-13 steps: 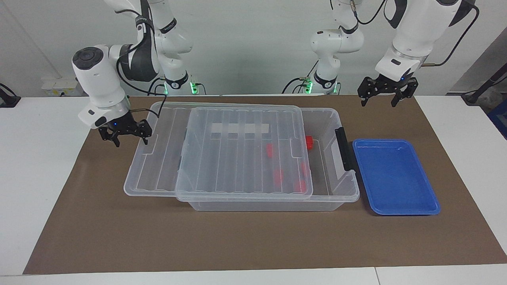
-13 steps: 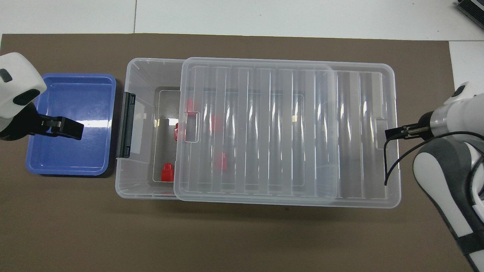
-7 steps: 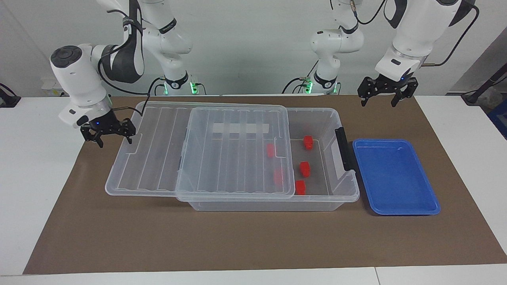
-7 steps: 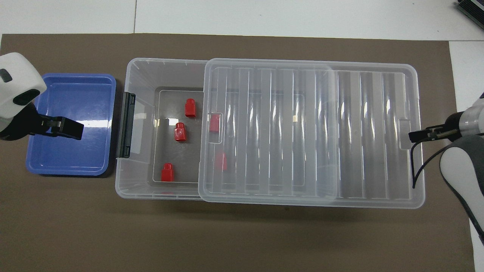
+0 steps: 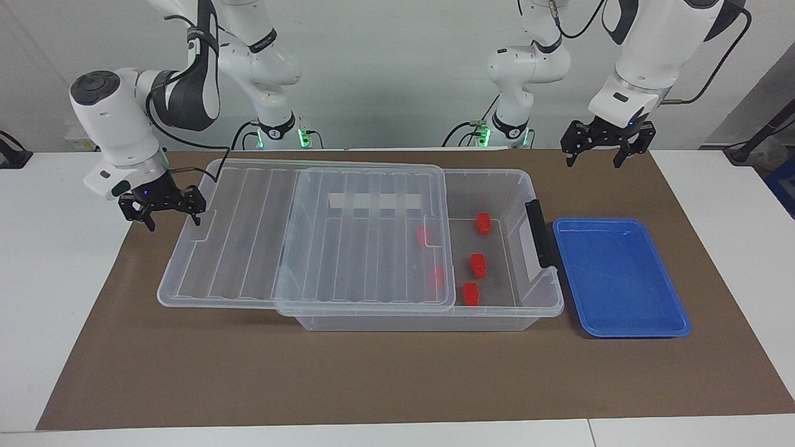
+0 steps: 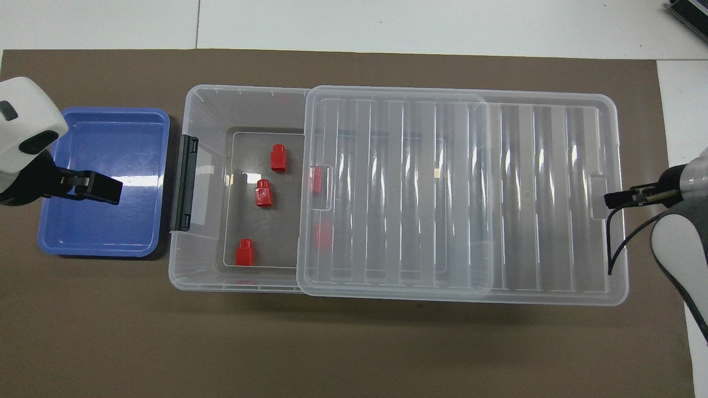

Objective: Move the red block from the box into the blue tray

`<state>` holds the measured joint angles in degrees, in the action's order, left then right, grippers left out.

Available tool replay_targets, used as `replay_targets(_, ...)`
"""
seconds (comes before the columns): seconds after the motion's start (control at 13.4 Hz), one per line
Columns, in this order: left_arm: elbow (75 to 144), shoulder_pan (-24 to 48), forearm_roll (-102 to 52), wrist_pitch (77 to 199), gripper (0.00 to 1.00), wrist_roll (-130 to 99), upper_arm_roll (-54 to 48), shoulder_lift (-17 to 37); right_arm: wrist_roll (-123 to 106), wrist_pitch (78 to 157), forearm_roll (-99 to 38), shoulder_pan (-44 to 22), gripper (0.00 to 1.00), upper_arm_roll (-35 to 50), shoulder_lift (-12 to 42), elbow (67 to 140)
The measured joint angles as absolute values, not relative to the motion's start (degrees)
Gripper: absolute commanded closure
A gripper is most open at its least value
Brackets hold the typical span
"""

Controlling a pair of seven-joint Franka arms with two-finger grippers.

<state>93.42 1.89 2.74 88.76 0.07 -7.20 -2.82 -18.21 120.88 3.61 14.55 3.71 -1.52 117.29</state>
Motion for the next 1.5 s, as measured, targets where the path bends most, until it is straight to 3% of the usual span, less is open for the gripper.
replay_targets(0.45, 93.42, 1.89, 2.74, 88.76, 0.0, 0.07, -7.2, -2.82, -18.21, 120.04, 3.73, 14.65, 0.0, 3.78, -1.57, 115.52)
replay_targets(1.2, 93.42, 1.89, 2.74, 88.76, 0.0, 0.07, -7.15, -2.82, 7.23, 96.82, 3.55, 2.43, 0.0, 4.53, -2.3, 96.01)
replay_targets(1.5, 93.42, 1.9, 2.74, 88.68, 0.0, 0.08, -7.2, -2.82, 9.65, 89.12, 3.31, 2.0, 0.0, 4.49, 1.29, 85.61)
